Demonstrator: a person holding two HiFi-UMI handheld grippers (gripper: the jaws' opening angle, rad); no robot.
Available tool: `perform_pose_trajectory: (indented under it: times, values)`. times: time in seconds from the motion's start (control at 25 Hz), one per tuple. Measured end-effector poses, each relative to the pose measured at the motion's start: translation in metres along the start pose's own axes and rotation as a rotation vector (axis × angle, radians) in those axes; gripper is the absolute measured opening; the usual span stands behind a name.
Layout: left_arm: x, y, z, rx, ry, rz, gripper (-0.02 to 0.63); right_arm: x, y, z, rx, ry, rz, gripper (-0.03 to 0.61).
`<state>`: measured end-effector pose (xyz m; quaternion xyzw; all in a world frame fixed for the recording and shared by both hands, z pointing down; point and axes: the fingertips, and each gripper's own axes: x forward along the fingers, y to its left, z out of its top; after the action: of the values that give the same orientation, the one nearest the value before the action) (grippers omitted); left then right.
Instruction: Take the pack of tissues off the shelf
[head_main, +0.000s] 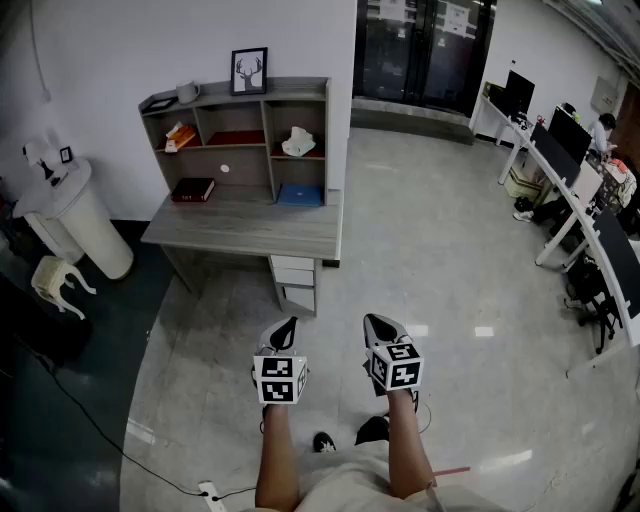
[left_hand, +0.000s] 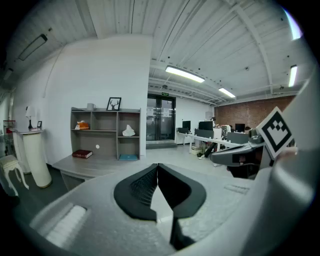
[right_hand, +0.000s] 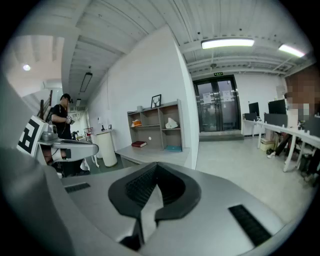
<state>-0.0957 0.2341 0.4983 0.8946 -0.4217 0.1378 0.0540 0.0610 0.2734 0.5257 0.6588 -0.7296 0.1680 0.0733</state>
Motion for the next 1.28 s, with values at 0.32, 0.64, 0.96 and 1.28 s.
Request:
perform_pose_trajectory:
  times: [0.32,0.64,0.96,1.28]
  values:
    - [0.033,-0.028,-0.007,-0.007,0.016,-0.062,0.009,0.001,-0.023,-0.011,-0.015,0.034,-0.023,0.015]
    - [0.061,0.005,0.004,0.008,0.02,-0.028,0.009,0.047,-0.025,0.014,0.005,-0.017,0.018,0.015]
    - [0.109,0.048,0.038,-0.078,-0.023,-0.02,0.009,0.122,-0.009,0.053,-0.012,-0.007,0.163,0.015]
    - [0.156,0.095,0.077,-0.083,-0.05,0.065,0.009,0.187,-0.018,0.097,-0.086,-0.002,0.233,0.015]
